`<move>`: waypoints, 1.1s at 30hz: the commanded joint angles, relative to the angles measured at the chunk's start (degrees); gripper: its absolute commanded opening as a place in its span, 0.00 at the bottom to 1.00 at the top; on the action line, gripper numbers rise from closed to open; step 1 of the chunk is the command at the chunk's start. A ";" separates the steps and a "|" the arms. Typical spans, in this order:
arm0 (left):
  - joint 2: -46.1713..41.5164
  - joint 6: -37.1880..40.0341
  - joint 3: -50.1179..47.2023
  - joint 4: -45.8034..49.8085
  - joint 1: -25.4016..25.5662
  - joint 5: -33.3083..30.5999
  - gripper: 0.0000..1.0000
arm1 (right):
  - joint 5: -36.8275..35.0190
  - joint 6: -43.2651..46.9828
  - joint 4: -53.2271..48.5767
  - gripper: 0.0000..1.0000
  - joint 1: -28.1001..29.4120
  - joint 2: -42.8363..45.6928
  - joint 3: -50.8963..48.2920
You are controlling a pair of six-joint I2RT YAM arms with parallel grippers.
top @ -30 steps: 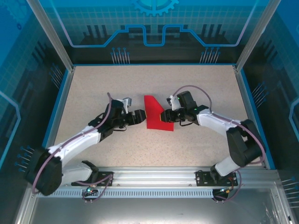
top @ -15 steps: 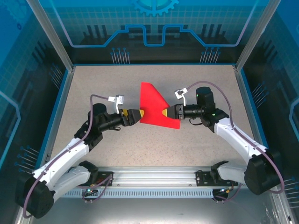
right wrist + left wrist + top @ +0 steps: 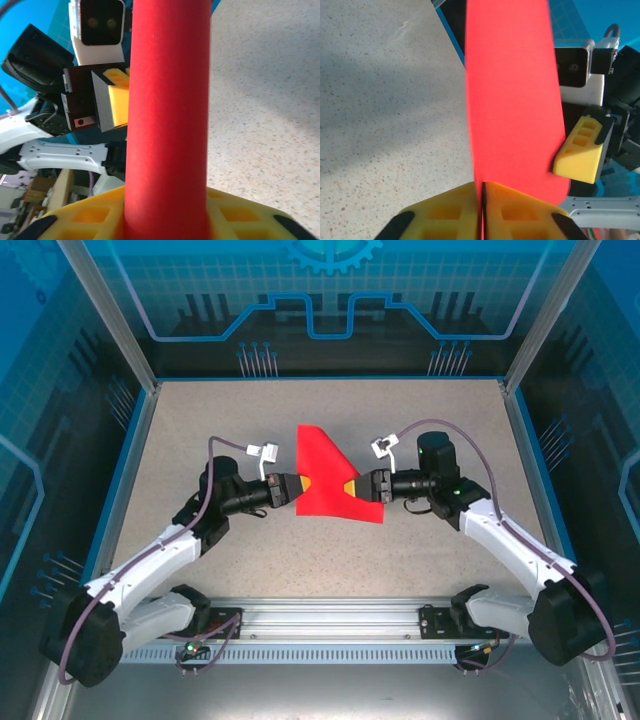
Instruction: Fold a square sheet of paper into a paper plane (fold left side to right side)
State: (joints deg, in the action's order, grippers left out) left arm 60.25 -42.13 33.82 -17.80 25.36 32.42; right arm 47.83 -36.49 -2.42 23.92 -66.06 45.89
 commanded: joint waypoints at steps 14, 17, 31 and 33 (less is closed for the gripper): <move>20.68 3.56 1.16 9.06 0.61 -11.26 0.00 | -35.65 17.00 -30.39 0.99 -3.44 6.41 0.91; 24.00 3.15 1.16 9.36 0.62 -13.40 0.00 | -35.58 16.09 -29.12 0.99 -3.42 6.08 -0.79; 24.62 4.51 2.65 14.63 0.65 -15.81 0.00 | -28.88 5.24 -12.26 0.35 1.57 -10.56 -4.33; 24.31 4.50 2.82 14.91 0.60 -15.60 0.00 | -29.68 4.51 -10.74 0.29 2.10 -13.30 -4.14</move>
State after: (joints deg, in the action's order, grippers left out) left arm 85.86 -38.96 35.11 -4.93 25.67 17.50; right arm 17.61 -29.82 -17.65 25.02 -76.84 41.34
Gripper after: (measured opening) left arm 0.044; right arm 0.296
